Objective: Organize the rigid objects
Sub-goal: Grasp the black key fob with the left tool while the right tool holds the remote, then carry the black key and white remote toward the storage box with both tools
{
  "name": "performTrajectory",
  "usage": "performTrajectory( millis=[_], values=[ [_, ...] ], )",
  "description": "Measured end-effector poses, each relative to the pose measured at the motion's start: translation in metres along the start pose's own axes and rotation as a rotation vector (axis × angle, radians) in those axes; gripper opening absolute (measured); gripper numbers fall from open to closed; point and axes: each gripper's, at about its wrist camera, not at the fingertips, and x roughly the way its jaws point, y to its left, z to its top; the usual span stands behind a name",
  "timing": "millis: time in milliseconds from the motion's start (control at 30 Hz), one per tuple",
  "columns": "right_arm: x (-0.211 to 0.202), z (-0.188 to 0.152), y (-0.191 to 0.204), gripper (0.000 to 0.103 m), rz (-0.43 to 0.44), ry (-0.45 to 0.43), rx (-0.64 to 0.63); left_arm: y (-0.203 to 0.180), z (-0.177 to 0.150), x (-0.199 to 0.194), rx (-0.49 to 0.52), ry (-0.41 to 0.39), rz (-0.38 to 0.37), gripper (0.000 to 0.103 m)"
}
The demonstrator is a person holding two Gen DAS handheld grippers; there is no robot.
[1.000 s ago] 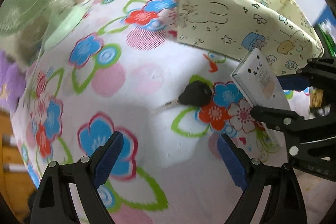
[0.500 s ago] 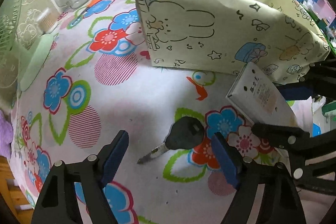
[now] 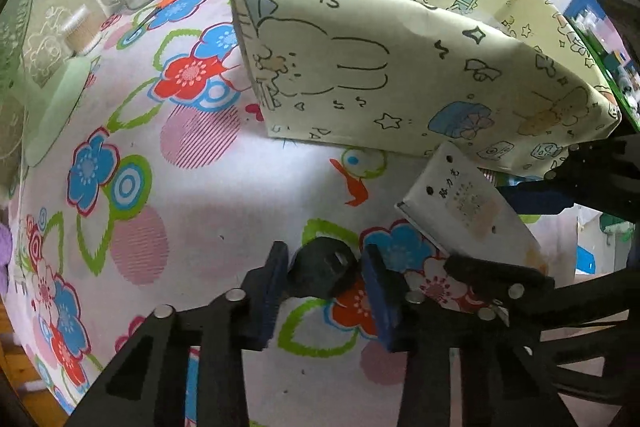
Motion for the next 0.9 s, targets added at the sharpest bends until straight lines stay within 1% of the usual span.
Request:
performTrajectory(
  millis=[67,200,433,667,900],
  values=[
    [0.002,0.003,0.001,0.047,0.003,0.003,-0.003,-0.002,-0.004,-0.003,-0.023,0.012,0.005,0.032],
    [0.003,0.004,0.003,0.047,-0.004,0.009,-0.021,-0.001,-0.012,-0.006,-0.076,0.034,0.023,0.032],
    [0.004,0.002,0.014,0.047,-0.016,0.018,-0.068,0.004,-0.028,-0.013,-0.185,0.041,0.025,0.032],
    [-0.004,0.001,0.023,0.047,-0.009,0.013,-0.092,0.004,-0.045,-0.034,-0.244,0.012,0.041,0.032],
    [-0.025,0.0,0.034,0.047,-0.003,-0.019,-0.12,0.001,-0.064,-0.066,-0.321,-0.021,0.068,0.032]
  ],
)
